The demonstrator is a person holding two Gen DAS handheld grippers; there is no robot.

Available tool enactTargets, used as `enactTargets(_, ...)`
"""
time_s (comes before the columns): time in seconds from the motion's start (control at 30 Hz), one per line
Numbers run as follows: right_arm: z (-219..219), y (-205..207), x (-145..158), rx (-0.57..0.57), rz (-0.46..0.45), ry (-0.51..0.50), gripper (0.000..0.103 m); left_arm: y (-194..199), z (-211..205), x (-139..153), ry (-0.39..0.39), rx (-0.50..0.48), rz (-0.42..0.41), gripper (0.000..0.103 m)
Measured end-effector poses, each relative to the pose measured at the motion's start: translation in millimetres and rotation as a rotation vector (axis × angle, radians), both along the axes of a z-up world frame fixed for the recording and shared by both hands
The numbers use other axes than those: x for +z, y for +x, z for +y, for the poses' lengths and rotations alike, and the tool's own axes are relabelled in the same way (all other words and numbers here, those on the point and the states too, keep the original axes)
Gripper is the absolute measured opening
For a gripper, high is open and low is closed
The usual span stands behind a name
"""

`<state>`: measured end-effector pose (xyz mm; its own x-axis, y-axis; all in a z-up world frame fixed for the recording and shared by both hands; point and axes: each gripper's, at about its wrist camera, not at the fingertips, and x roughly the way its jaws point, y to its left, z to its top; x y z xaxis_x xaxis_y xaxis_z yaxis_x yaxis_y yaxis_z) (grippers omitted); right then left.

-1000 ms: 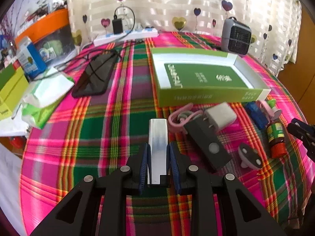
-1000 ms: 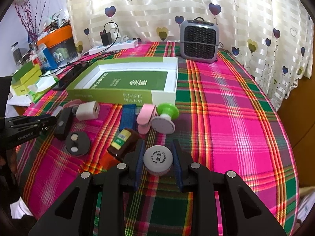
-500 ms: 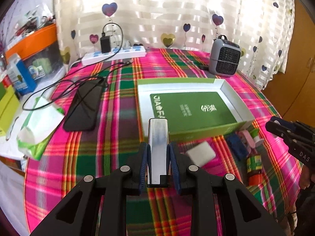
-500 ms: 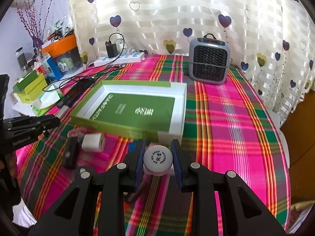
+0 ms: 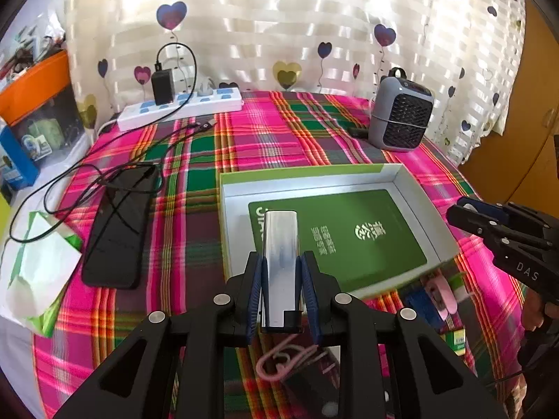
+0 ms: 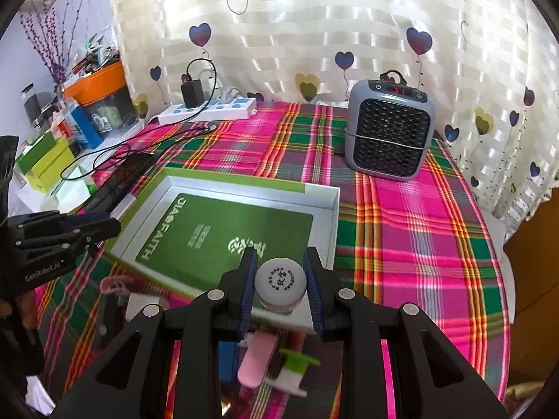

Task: Organize rigid objects
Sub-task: 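Carry the silver bar with the left tool while the right tool carries the white container over the green box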

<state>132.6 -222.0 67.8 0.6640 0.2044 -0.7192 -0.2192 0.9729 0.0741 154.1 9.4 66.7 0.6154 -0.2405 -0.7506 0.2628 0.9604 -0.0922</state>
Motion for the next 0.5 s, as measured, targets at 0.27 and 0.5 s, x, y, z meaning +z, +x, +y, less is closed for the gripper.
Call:
enactTargets(0.27,5.9,28.6,-3.4,0.016,0.017,-0.012,0.028,27.1,-6.2,-7.9,-0.004,0.006,0.019,0.022)
enactTargets(0.5,6.0,59.8,-23.0,0.027,0.072,-0.003,0.028,50.1,-14.6,-20.6,0.0,0.002,0.048,0.022)
